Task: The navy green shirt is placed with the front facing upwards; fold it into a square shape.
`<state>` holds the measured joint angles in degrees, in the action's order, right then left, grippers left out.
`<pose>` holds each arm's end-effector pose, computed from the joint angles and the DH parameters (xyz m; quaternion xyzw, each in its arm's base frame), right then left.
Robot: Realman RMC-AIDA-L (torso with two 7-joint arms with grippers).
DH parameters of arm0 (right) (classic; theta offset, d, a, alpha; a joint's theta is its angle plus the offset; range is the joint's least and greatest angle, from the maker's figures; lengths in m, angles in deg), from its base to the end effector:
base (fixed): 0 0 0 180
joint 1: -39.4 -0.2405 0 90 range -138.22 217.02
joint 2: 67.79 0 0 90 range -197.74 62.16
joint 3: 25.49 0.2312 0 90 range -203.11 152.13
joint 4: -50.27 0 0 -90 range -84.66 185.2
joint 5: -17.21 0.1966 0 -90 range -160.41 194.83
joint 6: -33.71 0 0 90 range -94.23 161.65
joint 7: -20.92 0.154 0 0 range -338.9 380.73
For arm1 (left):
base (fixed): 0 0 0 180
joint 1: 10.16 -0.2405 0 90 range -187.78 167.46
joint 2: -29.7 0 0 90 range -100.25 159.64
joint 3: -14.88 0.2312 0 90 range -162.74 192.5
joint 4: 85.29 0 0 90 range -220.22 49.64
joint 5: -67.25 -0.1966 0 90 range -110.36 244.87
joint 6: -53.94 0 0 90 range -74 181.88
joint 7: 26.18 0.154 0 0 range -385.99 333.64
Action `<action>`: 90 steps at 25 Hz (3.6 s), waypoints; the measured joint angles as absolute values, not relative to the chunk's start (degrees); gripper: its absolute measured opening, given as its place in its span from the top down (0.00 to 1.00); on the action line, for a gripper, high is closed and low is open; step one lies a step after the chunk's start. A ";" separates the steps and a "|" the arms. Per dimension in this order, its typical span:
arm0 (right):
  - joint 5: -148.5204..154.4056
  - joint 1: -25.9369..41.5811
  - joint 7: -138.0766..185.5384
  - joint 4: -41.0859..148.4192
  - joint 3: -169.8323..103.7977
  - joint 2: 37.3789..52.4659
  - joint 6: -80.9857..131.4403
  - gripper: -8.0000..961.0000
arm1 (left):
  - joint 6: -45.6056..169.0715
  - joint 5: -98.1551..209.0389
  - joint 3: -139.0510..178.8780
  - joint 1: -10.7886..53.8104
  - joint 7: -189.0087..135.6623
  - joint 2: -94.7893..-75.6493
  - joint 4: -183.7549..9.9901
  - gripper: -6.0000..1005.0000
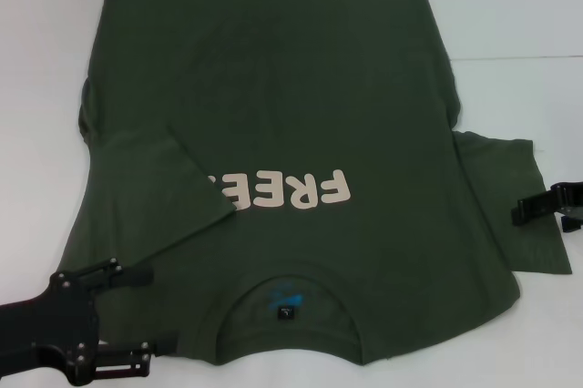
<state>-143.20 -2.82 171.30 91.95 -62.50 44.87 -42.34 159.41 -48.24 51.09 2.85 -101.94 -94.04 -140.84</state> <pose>0.2969 0.3643 0.0573 -0.7200 0.6452 -0.0543 0.2497 -0.2621 0.2274 0.0300 -0.9382 -0.1974 -0.2513 0.1325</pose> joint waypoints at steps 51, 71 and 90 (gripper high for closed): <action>-137.15 -3.29 170.69 86.65 -62.31 42.99 -43.69 0.11 | 159.31 -47.98 51.09 3.38 -102.02 -93.92 -140.04 0.09; -137.83 -3.59 171.09 87.27 -66.15 42.78 -45.05 0.73 | 159.41 -47.78 51.09 3.87 -102.27 -93.70 -140.05 0.09; -137.35 -3.40 169.56 88.87 -66.01 42.18 -46.28 0.95 | 159.41 -47.80 51.09 3.90 -102.29 -93.70 -140.05 0.09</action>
